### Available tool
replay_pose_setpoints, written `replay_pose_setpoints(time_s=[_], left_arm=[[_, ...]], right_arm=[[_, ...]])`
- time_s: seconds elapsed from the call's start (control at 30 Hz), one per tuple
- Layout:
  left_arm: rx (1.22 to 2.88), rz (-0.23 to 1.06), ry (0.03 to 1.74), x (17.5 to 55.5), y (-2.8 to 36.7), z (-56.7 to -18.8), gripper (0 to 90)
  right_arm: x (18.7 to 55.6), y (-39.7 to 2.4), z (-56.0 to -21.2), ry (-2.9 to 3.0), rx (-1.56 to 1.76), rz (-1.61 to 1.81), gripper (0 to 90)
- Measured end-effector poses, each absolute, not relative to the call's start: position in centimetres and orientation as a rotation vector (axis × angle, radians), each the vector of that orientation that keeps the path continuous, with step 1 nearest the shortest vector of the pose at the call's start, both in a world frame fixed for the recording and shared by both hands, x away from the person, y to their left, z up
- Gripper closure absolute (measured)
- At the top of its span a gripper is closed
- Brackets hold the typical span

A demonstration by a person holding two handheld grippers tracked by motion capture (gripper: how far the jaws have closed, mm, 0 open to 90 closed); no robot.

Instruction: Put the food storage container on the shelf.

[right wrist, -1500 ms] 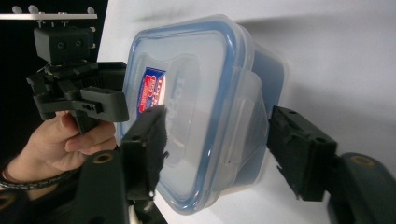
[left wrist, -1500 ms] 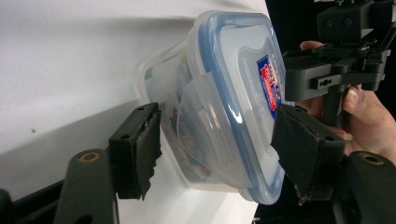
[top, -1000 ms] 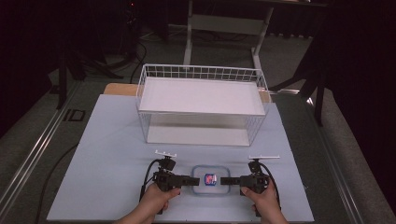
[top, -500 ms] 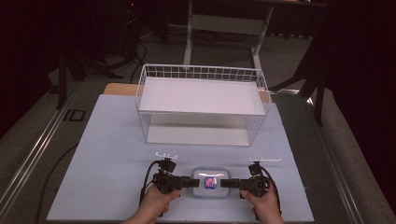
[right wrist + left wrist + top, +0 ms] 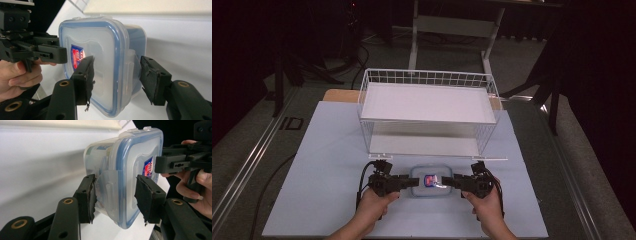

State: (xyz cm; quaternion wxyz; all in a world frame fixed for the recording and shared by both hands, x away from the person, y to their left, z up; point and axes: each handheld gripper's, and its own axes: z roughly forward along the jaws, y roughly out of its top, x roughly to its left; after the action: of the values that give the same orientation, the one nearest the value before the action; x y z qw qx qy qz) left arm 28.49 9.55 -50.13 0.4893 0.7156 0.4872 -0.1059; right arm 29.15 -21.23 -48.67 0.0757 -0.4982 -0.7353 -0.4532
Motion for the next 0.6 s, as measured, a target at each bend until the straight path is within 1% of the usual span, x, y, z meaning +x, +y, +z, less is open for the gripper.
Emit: replay_pose_setpoints(time_s=[0.27,0.6], left_arm=[[1.718,-0.144,1.146,30.3,10.7,-48.3,52.8],[1.701,-0.120,1.137,33.1,11.0,-48.8,52.5]], right_arm=[[30.8,-20.0,-47.6,-2.236,-1.447,-1.519,46.5],[33.0,-19.3,-47.9,-2.236,-1.482,-1.561,46.4]])
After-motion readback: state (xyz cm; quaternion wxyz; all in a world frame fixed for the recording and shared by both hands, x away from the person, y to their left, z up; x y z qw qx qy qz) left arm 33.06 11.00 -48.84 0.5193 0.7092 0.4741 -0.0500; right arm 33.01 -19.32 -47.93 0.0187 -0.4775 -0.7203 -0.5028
